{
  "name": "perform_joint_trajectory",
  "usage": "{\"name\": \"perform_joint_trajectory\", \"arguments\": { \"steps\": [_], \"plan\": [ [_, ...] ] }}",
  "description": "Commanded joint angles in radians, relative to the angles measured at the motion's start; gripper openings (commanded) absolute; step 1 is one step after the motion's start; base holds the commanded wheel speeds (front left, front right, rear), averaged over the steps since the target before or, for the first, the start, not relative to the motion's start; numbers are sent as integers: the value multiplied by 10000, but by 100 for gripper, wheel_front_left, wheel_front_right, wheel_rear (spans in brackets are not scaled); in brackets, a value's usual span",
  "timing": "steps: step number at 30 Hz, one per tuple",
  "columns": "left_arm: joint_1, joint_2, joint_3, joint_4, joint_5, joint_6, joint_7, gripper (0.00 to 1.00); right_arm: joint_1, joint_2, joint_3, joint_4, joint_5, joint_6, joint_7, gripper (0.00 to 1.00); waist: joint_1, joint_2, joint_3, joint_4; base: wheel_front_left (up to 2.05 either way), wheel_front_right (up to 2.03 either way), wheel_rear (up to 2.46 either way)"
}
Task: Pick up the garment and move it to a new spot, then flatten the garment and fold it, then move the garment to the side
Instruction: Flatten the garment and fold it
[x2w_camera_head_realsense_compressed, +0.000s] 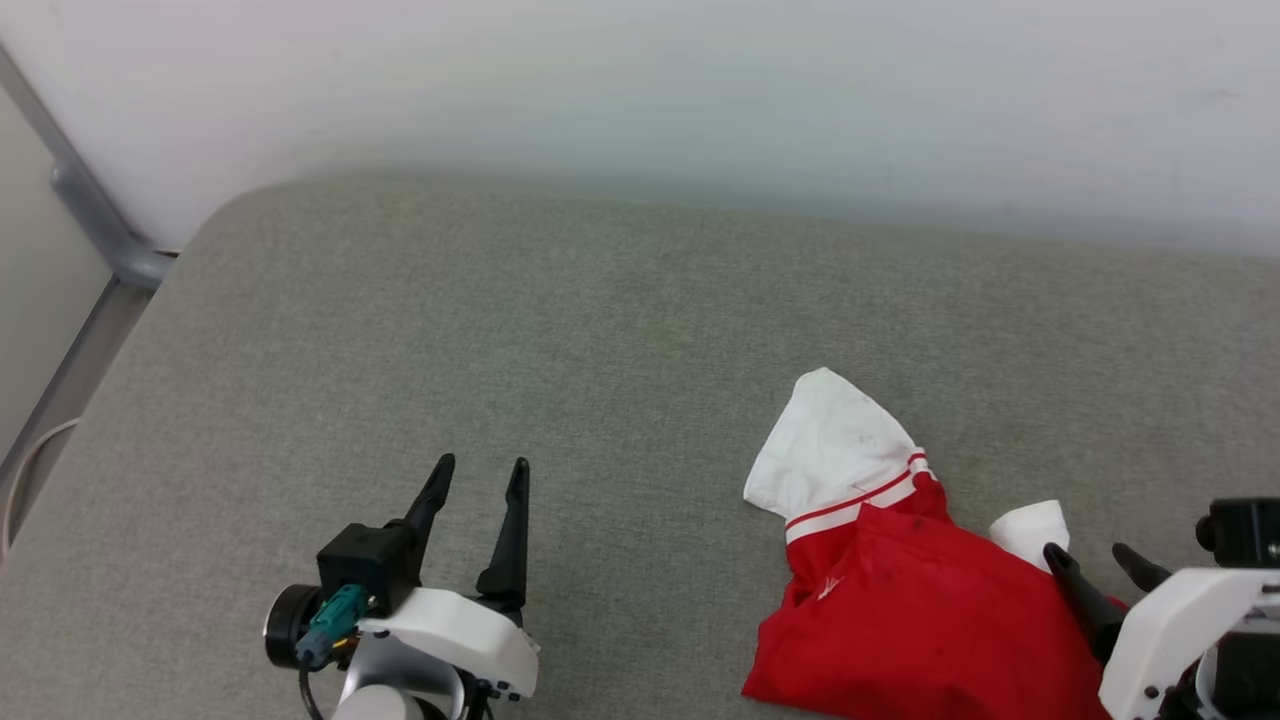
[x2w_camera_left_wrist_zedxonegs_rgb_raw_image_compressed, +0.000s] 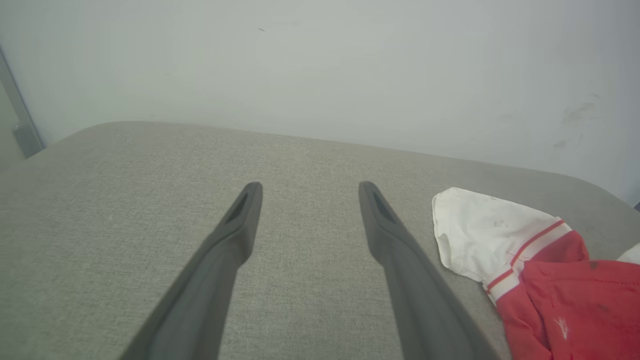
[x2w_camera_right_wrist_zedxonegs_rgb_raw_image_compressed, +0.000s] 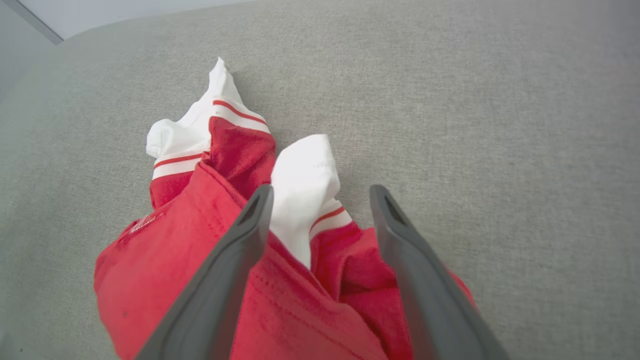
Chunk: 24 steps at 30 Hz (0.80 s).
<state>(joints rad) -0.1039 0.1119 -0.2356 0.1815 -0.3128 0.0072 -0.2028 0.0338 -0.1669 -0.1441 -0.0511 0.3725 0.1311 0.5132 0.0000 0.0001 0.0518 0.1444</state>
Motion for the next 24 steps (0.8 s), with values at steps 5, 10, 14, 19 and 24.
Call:
{"name": "perform_joint_trajectory", "arguments": {
  "steps": [5, 10, 14, 19, 24],
  "plan": [
    [-471, -133, -286, 200, 39, -167, -186, 100, -845, -697, 255, 43, 226, -7, 1916, 100, 0, -1, 539, 484, 0, 0, 0],
    [-734, -258, -362, 364, -54, -204, -368, 100, -1222, -1125, 545, 242, 433, -7, 3496, 100, 0, -1, 1029, 677, 0, 0, 0],
    [-849, -311, -342, 498, -94, -196, -461, 100, -1376, -1222, 507, 72, 537, -7, 4131, 0, 0, -1, 1223, 692, 0, 0, 0],
    [-916, -353, -295, 671, -130, -200, -562, 100, -1883, -1417, 222, -403, 541, -7, 4050, 0, 0, -1, 1340, 568, 0, 0, 0],
    [-1138, -345, -276, 718, -74, -236, -588, 100, -2772, -1654, -574, -336, 355, -7, 3364, 0, 0, -1, 1417, 376, 0, 0, 0]
  ]
}}
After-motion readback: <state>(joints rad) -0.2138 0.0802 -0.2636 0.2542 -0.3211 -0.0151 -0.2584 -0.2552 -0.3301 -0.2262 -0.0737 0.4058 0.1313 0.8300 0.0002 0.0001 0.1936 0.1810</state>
